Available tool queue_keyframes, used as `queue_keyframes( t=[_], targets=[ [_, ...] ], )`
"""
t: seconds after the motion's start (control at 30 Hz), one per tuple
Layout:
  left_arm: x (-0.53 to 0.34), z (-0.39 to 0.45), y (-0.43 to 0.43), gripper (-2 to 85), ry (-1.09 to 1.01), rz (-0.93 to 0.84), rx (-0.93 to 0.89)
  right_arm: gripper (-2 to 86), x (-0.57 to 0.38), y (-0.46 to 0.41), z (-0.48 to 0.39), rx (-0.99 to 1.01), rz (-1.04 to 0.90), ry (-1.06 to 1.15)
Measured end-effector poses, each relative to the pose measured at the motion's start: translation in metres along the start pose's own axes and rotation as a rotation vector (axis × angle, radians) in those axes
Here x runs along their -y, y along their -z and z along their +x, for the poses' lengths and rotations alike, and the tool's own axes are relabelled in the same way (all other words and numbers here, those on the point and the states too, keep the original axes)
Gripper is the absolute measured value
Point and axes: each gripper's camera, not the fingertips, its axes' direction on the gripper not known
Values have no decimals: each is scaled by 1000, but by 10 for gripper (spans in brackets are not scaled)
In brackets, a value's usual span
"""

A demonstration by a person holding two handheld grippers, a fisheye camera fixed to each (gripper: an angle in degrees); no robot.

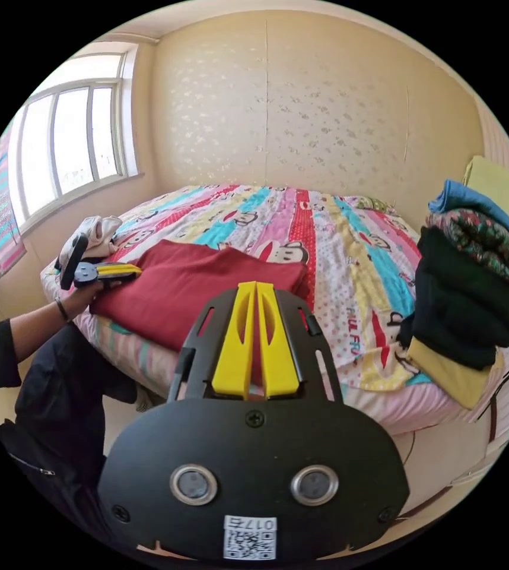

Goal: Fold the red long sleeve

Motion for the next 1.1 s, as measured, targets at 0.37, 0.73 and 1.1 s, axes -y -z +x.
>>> queue_keyframes(
  t=[0.37, 0.73, 1.1],
  targets=[
    [13, 8, 21, 10, 36, 18, 133, 5, -8, -194, 16, -146, -331, -16],
    [119, 3, -13, -7, -130, -56, 169, 4, -23, -220, 10, -149, -345, -10],
    [76, -88, -65, -7, 221, -214, 325, 4, -36, -240, 5, -137, -357, -16]
  ],
)
